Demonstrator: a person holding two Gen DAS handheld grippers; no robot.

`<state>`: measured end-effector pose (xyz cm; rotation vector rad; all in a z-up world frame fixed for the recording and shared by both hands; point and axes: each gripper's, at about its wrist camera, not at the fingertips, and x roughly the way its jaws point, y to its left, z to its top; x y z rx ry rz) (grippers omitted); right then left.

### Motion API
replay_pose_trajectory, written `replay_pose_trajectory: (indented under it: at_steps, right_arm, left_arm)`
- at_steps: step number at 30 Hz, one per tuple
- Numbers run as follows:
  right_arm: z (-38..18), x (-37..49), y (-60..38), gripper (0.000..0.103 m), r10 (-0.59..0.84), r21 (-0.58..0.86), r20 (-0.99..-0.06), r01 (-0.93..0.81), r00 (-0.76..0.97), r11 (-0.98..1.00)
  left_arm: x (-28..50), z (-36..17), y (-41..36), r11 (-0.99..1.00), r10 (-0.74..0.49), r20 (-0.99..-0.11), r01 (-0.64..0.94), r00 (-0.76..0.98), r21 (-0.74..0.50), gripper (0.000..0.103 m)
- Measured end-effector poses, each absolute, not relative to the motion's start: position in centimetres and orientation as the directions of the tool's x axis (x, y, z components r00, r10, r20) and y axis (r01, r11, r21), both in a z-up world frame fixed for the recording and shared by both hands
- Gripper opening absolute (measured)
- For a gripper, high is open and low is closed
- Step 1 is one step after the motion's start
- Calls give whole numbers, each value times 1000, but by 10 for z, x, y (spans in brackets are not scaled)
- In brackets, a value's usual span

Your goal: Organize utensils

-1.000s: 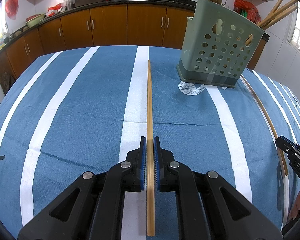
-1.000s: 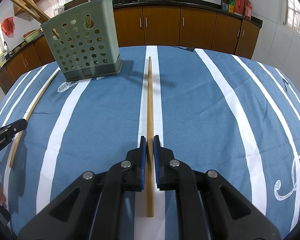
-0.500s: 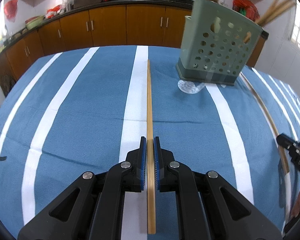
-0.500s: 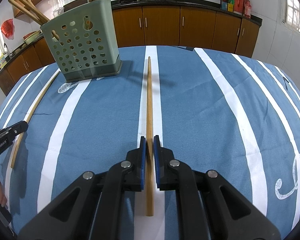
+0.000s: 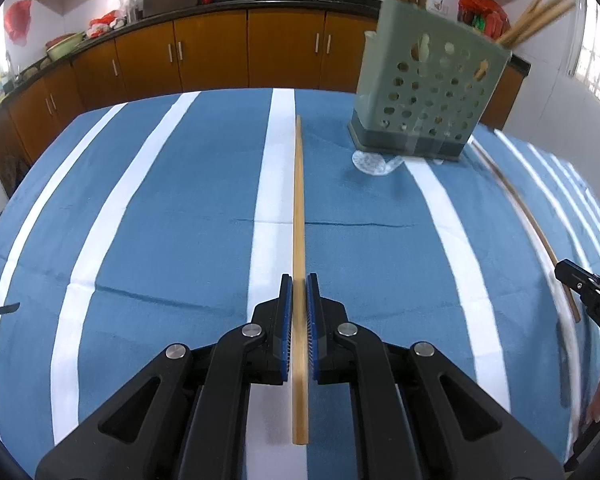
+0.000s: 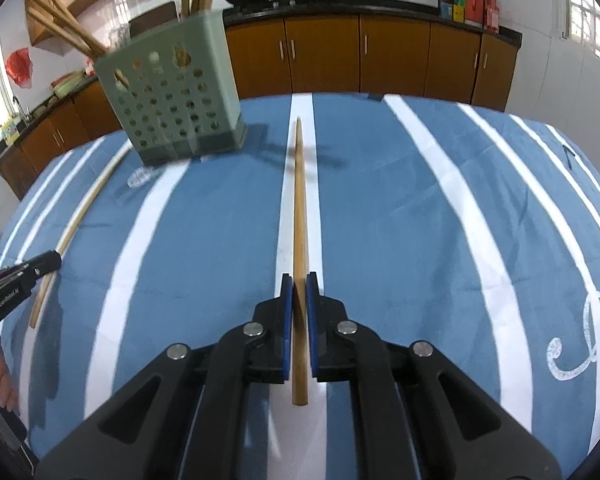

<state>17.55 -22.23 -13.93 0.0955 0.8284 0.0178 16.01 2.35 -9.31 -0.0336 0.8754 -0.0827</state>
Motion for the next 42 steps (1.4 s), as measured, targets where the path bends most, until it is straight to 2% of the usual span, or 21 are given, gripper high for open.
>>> replay_pose_trajectory:
  at_steps: [6, 14, 21, 24, 31, 35, 37, 40, 41, 42]
  right_arm:
    - [-104, 165, -230, 8, 45, 104, -657, 31, 753, 994]
    - [-52, 153, -233, 8, 34, 105, -520, 24, 853, 994]
    - [-29, 151, -233, 8, 35, 111, -459, 18, 888, 994]
    - [-28, 149, -232, 8, 41, 113, -452, 11, 891, 994]
    - [-37, 146, -227, 8, 57, 119, -468, -1, 882, 993]
    - [-38, 145, -225, 8, 62, 120, -472, -5, 879, 993]
    - [-39, 145, -225, 8, 62, 121, -472, -5, 879, 993]
    - [-39, 144, -224, 8, 62, 122, -474, -4, 879, 993]
    - [-39, 144, -224, 8, 62, 122, -474, -4, 878, 993]
    - [-39, 145, -224, 8, 62, 121, -475, -4, 878, 993]
  left_arm:
    - [150, -59, 38, 993, -105, -694, 44, 713, -105, 7]
    - [141, 1, 45, 991, -113, -553, 54, 825, -122, 7]
    - [146, 22, 48, 989, -126, -508, 69, 852, -130, 4]
    - [150, 15, 51, 988, -132, -532, 70, 836, -135, 4]
    - [148, -52, 52, 992, -125, -682, 100, 720, -76, 7]
    - [142, -81, 49, 992, -121, -726, 117, 677, -57, 29]
    - [141, -87, 49, 992, -117, -734, 119, 668, -50, 31]
    - [143, -96, 49, 993, -106, -760, 113, 642, -42, 28]
    - [144, -98, 49, 993, -103, -771, 110, 629, -43, 21]
    - [143, -96, 50, 993, -108, -766, 110, 634, -49, 7]
